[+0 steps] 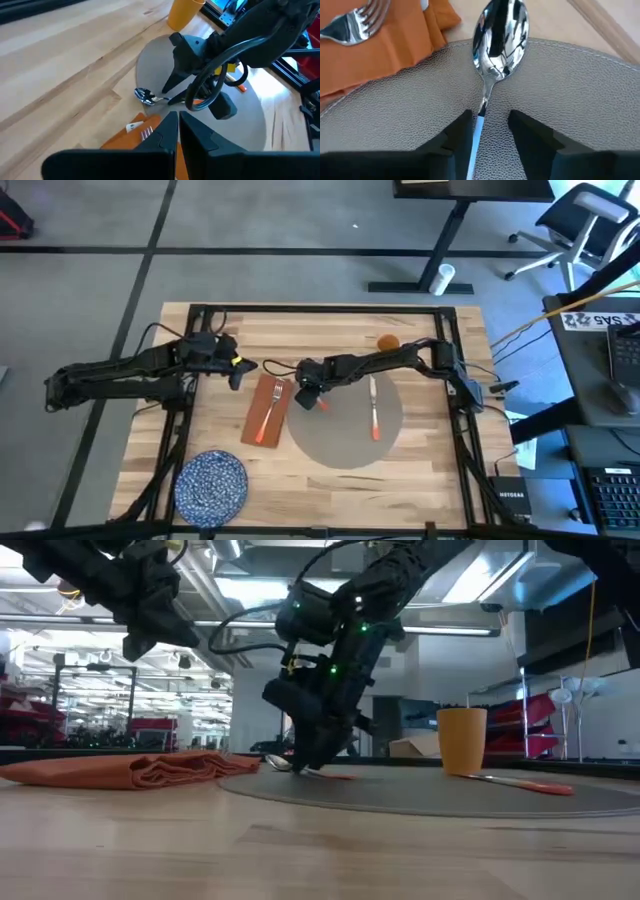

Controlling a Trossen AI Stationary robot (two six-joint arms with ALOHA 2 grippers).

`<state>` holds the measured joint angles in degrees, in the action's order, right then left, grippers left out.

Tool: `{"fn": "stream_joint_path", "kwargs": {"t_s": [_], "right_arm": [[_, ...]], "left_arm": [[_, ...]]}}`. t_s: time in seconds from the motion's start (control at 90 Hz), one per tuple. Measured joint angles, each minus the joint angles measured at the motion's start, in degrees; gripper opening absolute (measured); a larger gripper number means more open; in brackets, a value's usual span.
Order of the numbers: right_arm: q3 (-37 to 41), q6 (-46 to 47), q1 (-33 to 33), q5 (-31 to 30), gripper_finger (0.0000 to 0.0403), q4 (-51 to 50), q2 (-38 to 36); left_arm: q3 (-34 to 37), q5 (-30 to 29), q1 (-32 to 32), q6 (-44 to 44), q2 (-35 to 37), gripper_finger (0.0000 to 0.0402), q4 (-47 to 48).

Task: Set table place
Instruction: Put the orange spoon on the gray mat

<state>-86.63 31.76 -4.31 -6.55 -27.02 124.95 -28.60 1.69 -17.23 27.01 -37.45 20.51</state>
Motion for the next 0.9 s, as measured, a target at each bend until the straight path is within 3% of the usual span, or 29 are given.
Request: {"fn": "stream_joint_path", "kwargs": {"t_s": [0.178, 0.467, 0.9], "right_arm": [[-0.2, 0.2, -0.3, 1.6, 0.001, 0.3, 0.1], [-0.1, 1.3, -0.3, 4.3, 0.0004, -0.1, -0.7], [0.0, 4.9, -1.6, 6.4, 0.0001, -1.6, -7.6]], "left_arm": [[0.0, 0.0, 0.0, 0.0, 0.0, 0.0, 0.0], [0.0, 0.0, 0.0, -0.2, 0.0, 0.0, 0.0], [0.0, 0.0, 0.0, 0.0, 0.0, 0.0, 0.0]]}}
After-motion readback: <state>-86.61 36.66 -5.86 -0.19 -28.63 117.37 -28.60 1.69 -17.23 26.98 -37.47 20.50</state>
